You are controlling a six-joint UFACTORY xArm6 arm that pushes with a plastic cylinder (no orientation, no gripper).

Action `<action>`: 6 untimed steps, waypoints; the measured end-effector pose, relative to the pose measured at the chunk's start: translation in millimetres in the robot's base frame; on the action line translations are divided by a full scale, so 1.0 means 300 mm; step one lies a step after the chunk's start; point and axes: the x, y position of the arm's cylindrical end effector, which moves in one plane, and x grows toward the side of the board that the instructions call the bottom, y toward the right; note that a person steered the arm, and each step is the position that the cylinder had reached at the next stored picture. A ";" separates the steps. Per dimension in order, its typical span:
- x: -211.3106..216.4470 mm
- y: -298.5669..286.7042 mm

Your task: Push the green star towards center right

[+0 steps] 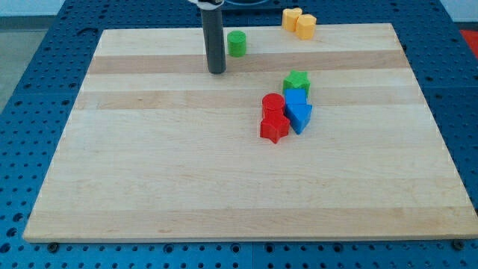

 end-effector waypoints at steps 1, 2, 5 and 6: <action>0.060 0.047; 0.101 0.176; 0.114 0.682; 0.107 0.718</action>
